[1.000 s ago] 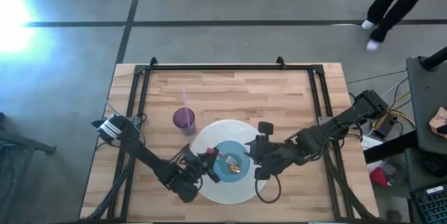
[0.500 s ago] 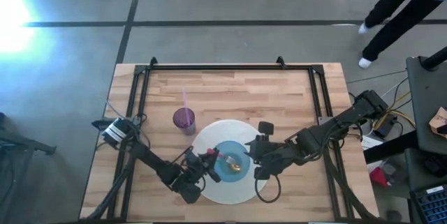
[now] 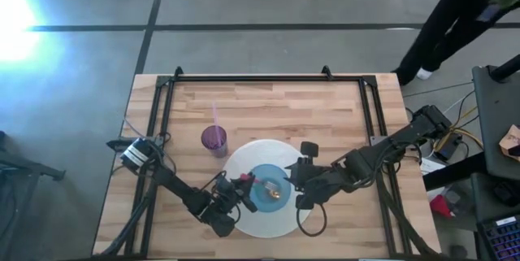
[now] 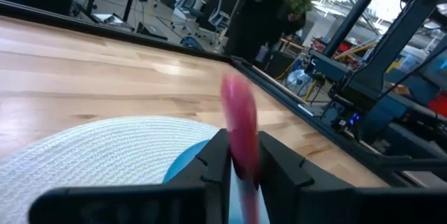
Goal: Pick & Place Utensil
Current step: Put the fork into the bowl
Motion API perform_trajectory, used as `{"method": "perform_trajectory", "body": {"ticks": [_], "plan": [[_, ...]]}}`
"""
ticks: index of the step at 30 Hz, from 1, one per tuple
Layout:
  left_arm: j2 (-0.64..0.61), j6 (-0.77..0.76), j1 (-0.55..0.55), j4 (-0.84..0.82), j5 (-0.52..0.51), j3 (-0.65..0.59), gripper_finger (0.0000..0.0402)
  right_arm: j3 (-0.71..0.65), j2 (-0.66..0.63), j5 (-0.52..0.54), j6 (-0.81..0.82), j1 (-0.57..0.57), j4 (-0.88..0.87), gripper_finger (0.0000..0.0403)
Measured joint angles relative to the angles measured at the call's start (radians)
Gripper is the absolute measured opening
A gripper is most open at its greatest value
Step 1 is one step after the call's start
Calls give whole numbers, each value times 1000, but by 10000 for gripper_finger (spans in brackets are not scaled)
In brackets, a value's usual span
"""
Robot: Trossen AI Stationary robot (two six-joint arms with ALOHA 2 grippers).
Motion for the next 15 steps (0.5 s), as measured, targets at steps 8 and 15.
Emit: {"method": "perform_trajectory", "body": {"ticks": [8, 15], "plan": [[0, 2, 0, 2, 7, 0, 79, 0, 0, 0, 0, 0, 0, 121], [-7, 96, 0, 4, 33, 0, 90, 0, 0, -20, 0, 0, 0, 112]]}}
